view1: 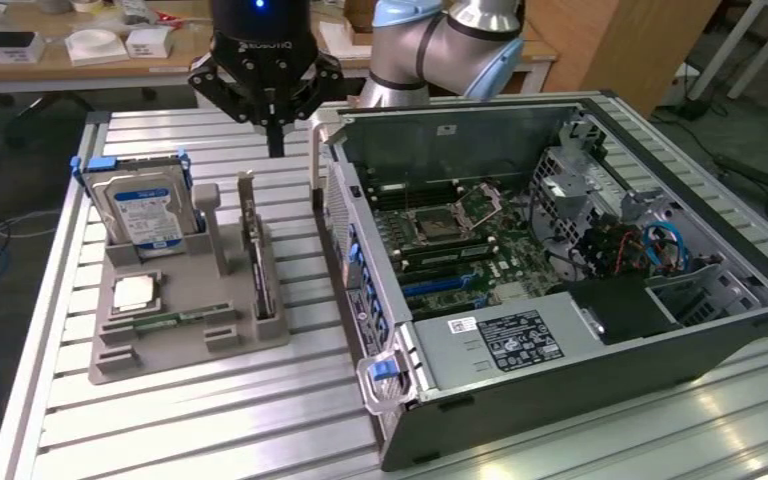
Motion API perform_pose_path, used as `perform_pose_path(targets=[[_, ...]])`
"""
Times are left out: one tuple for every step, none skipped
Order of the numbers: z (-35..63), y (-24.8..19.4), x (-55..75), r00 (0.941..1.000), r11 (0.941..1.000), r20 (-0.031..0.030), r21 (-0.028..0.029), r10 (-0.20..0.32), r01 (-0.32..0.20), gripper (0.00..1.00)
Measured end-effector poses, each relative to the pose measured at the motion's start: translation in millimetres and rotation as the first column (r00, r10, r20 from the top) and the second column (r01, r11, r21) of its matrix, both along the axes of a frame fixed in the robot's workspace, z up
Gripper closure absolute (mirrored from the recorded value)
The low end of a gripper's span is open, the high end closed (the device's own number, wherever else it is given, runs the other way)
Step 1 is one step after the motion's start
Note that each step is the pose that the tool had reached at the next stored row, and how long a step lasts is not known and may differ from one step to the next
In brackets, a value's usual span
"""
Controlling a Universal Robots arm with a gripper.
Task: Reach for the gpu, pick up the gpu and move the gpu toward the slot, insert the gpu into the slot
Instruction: 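Reach for the gpu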
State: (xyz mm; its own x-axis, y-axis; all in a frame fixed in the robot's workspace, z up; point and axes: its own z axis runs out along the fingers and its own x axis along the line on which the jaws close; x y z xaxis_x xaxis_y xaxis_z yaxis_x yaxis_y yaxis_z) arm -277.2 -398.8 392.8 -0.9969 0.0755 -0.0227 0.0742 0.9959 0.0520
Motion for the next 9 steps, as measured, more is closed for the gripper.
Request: perform_pose_path(targets=[[0.0,0.0,-2.5,1.0000,1.0000,0.0001,0.0000,0.000,0.000,0.90],[0.0,0.0,-4.8,1.0000,1.0000,0.0000,0.0000,0.000,0.000,0.90],[0.0,0.0,-7.0,1.0000,1.0000,0.0001,-0.0001,0.000,0.000,0.90],[-0.1,0.0,-9.2,1.0000,1.0000,0.0001,0.0000,0.000,0.000,0.90],[-0.1,0.0,-11.6,1.0000,1.0000,0.0001,0.0000,0.000,0.000,0.90],[-0.1,0.0,-13.9,1.0000,1.0000,0.0001,0.0000,0.000,0.000,0.90],[-0.1,0.0,-16.1,1.0000,1.0000,0.0000,-0.0001,0.000,0.000,0.90],[-0.1,0.0,-18.4,1.0000,1.0000,0.0001,0.0000,0.000,0.000,0.90],[-0.1,0.0,-20.8,1.0000,1.0000,0.0000,-0.0001,0.000,0.000,0.90]])
